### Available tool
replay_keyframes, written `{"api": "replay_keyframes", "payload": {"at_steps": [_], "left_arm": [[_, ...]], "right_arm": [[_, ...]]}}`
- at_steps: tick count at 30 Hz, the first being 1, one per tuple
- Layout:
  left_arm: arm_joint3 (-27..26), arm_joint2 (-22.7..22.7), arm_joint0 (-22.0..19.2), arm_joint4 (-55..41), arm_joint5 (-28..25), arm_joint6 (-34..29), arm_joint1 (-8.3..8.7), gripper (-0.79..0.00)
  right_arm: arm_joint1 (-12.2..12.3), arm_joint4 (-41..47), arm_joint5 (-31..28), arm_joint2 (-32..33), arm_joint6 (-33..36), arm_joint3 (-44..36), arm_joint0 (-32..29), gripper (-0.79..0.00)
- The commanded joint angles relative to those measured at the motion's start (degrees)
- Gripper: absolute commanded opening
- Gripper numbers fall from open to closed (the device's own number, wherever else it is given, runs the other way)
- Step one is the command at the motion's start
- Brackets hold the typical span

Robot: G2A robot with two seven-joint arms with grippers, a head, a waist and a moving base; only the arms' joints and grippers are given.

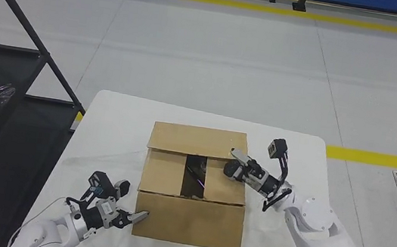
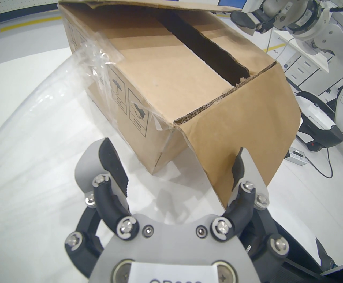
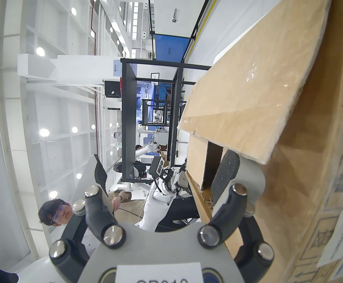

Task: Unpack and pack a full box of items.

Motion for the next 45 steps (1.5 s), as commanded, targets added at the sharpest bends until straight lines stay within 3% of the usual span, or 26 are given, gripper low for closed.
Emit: {"api": "replay_keyframes", "payload": {"at_steps": [1, 9, 17, 24, 27, 45], "left_arm": [[0.1, 0.1, 0.0, 0.0, 0.1, 0.4, 0.03, 0.0], [0.4, 0.5, -0.1, -0.1, 0.3, 1.1, 0.16, 0.0], [0.9, 1.1, -0.7, -0.1, 0.6, 1.6, 0.25, 0.0], [0.9, 1.7, -1.1, 0.0, 0.8, 2.0, 0.32, 0.0], [0.9, 2.0, -1.1, -0.1, 1.1, 2.2, 0.33, 0.0], [2.0, 4.3, -3.4, -0.4, 2.0, 1.1, 0.34, 0.0]], "right_arm": [[-0.3, -1.0, -0.4, -0.1, -1.6, -0.2, 0.9, 0.0], [-1.3, -5.6, 2.7, -1.3, -5.7, -0.6, 4.3, 0.0], [-2.4, -11.9, 2.1, -2.3, -11.4, 0.9, 8.2, 0.0], [-4.5, -16.9, 1.9, -5.8, -16.6, 7.1, 14.4, 0.0], [-5.6, -20.1, -1.3, -8.0, -18.4, 10.7, 17.3, 0.0], [-6.1, -20.1, 0.3, -8.2, -19.4, 10.8, 16.8, 0.0]]}}
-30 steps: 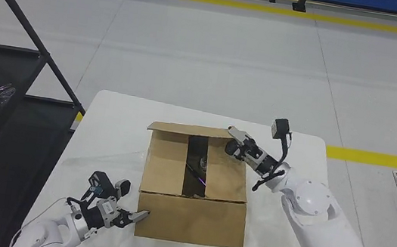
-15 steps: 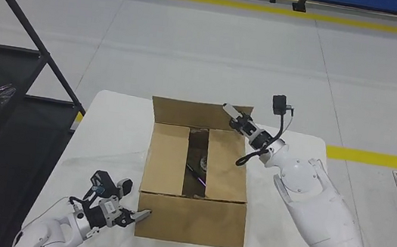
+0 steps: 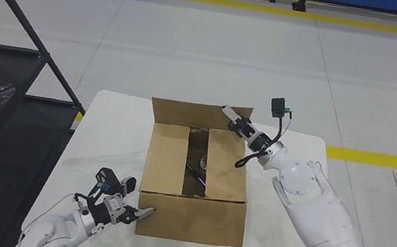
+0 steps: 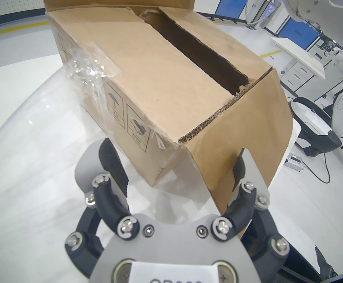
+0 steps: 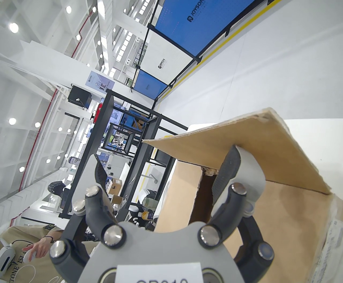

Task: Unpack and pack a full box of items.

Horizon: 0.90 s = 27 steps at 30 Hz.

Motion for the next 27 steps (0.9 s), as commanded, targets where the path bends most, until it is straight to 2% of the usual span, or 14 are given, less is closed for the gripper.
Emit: {"api": "replay_keyframes", "payload": {"at_steps": [1, 7, 13, 21, 27], "left_arm": [[-0.3, 0.2, 0.1, 0.7, 0.1, -0.4, 0.06, 0.0], [-1.1, 0.1, 0.8, 1.3, 0.6, 0.0, 0.19, 0.0], [-2.0, -0.4, 2.3, 1.4, 1.2, 0.8, 0.34, 0.0], [-2.5, -0.6, 2.9, 1.6, 1.8, 0.8, 0.49, 0.0], [-2.4, -0.9, 3.1, 1.6, 1.9, 1.1, 0.61, 0.0]], "right_arm": [[-0.7, -0.7, 1.0, -1.1, -0.7, 1.0, 1.2, 0.0], [-4.3, -0.6, 3.8, -5.5, -4.6, 12.6, 9.2, 0.0], [-8.7, 0.1, 4.1, -9.8, -6.7, 24.8, 15.1, 0.0], [-12.6, 2.2, 2.7, -11.6, -2.9, 37.2, 19.2, 0.0], [-14.0, 2.6, 0.8, -11.5, 1.8, 42.4, 20.9, 0.0]]}}
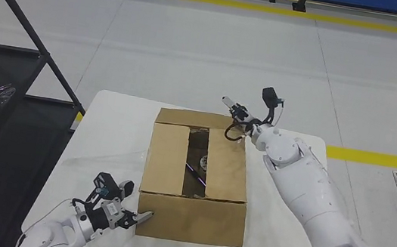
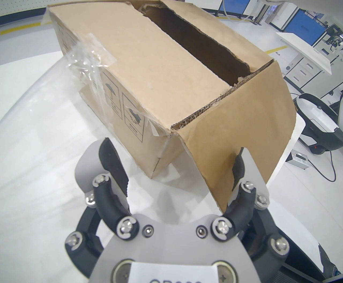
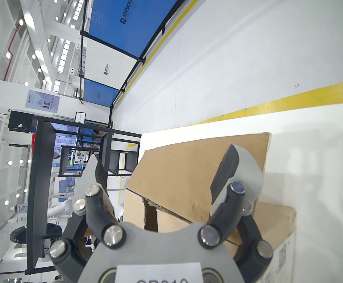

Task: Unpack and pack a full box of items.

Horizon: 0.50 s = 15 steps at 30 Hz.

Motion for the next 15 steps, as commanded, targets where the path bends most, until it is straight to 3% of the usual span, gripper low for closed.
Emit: {"api": "replay_keyframes", "payload": {"at_steps": [1, 15], "left_arm": [[0.1, -0.1, 0.0, 0.0, 0.0, 0.1, 0.04, 0.0], [0.2, -0.6, 0.2, -0.2, 0.2, 1.5, 0.24, 0.0]], "right_arm": [[-0.3, -0.2, -0.5, 0.1, 1.9, 1.4, 0.6, 0.0], [-0.1, -0.3, -3.0, 2.5, 11.6, 4.7, 1.6, 0.0]]}}
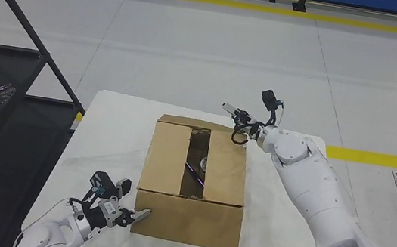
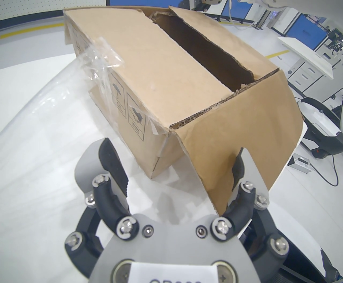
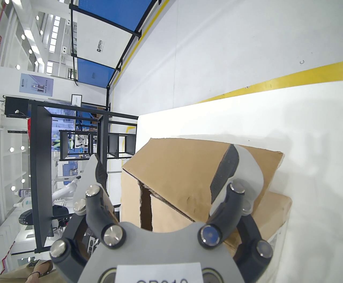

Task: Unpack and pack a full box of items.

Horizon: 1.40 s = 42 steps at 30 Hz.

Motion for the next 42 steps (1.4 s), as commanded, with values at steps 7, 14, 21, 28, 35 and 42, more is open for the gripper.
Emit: {"api": "replay_keyframes", "payload": {"at_steps": [7, 14, 21, 28, 35, 42], "left_arm": [[-0.5, -0.1, 0.4, 0.0, 0.5, 1.0, 0.06, 0.0], [-0.8, -2.4, 1.1, -2.6, 2.8, 5.1, 0.05, 0.0], [-0.2, -7.0, 2.2, -10.3, 4.5, 10.1, 0.03, 0.0], [0.6, -9.7, 3.4, -15.8, 4.1, 10.8, 0.05, 0.0], [0.2, -9.7, 3.8, -15.9, 3.9, 10.7, -0.06, 0.0], [-1.4, -9.5, 4.4, -15.0, 3.7, 10.9, -0.18, 0.0]], "right_arm": [[0.5, 1.7, -2.7, 2.7, -2.2, -1.4, -0.7, 0.0], [1.2, 6.3, -7.6, 6.1, 2.0, -6.2, -2.4, 0.0], [2.0, 6.6, -7.2, 6.6, 14.3, -15.0, -5.6, 0.0], [2.3, 1.3, -0.7, 4.1, 20.9, -24.1, -9.6, 0.0], [2.4, -1.7, 6.4, 3.4, 20.1, -27.3, -12.2, 0.0], [1.4, -1.1, 8.8, 2.1, 20.0, -28.0, -13.3, 0.0]]}}
